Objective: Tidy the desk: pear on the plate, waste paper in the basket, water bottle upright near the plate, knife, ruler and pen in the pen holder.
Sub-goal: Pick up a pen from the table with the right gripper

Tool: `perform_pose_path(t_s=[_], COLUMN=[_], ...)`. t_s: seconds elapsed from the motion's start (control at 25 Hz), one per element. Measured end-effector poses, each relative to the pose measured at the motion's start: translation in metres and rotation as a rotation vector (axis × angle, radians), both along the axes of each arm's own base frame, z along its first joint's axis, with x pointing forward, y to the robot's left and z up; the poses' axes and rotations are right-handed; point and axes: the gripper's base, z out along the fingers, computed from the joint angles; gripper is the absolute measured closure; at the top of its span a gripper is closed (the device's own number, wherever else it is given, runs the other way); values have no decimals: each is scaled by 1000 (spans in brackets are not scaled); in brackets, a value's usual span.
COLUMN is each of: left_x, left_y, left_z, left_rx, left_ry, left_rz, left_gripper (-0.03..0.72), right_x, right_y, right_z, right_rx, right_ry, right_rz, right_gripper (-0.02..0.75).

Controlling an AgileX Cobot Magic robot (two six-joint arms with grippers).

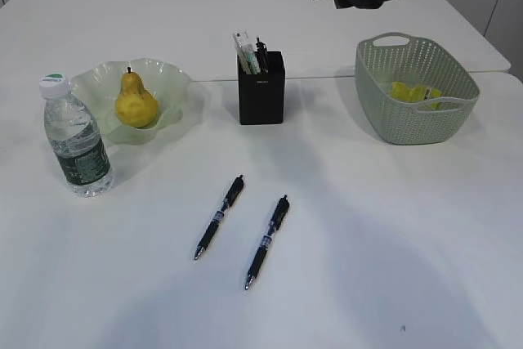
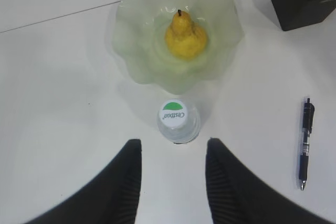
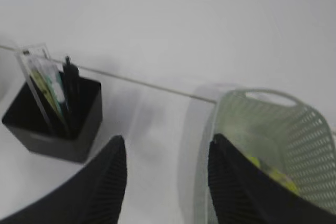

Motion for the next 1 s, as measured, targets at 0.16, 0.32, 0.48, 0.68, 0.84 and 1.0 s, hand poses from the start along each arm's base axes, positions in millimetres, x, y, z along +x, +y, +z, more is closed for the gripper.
perform_pose_path(t_s=[0.16, 0.32, 0.48, 0.68, 0.84, 1.0], left_x=[0, 0, 0, -1, -2, -2], left_y=[0, 0, -1, -5, -6, -6], left_z=[0, 0, 0, -1, -1, -1], left_rx=[0, -2, -14, -57, -68, -68], left_ry=[0, 1, 4, 18, 21, 21], left_rz=[0, -1, -5, -19, -22, -22], left_gripper=[403, 403, 403, 403, 403, 403], right_x=[-28, -49, -57, -67, -69, -73], right_y=[-4, -4, 7, 27, 26, 22], right_z=[3, 1, -1, 4, 0, -19], right_rx=[-31, -18, 86, 331, 366, 347], right_ry=[234, 455, 542, 626, 637, 684], right_rz=[-64, -70, -4, 1, -126, -232], right_gripper=[332, 366, 409, 417, 417, 417])
